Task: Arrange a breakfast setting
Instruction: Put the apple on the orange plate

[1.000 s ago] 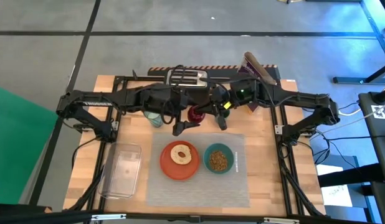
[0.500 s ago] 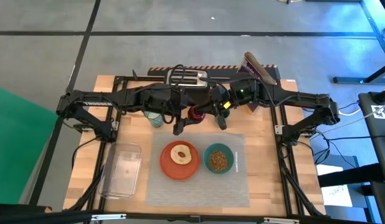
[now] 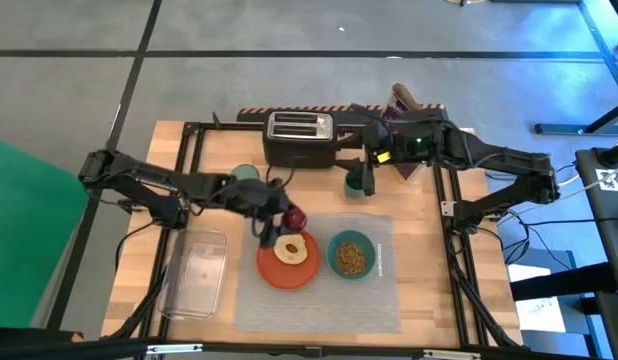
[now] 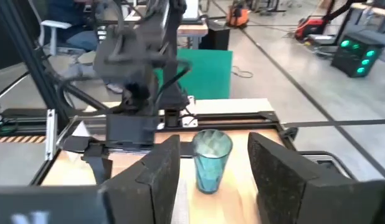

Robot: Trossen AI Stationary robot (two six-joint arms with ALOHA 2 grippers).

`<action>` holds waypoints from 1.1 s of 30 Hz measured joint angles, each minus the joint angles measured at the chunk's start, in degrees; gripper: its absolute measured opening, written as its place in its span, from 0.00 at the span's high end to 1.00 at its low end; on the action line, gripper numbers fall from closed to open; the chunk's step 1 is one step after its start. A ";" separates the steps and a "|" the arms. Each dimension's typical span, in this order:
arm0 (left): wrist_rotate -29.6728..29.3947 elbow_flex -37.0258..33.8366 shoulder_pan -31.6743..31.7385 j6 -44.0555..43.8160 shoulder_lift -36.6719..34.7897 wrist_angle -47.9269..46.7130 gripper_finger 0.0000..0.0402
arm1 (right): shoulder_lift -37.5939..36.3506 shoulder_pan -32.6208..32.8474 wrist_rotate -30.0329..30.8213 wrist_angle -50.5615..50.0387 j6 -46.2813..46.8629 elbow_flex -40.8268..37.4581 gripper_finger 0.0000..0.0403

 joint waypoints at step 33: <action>7.75 -17.84 -14.56 14.62 14.99 39.88 0.24 | 2.10 23.07 50.76 7.07 26.25 -0.59 0.55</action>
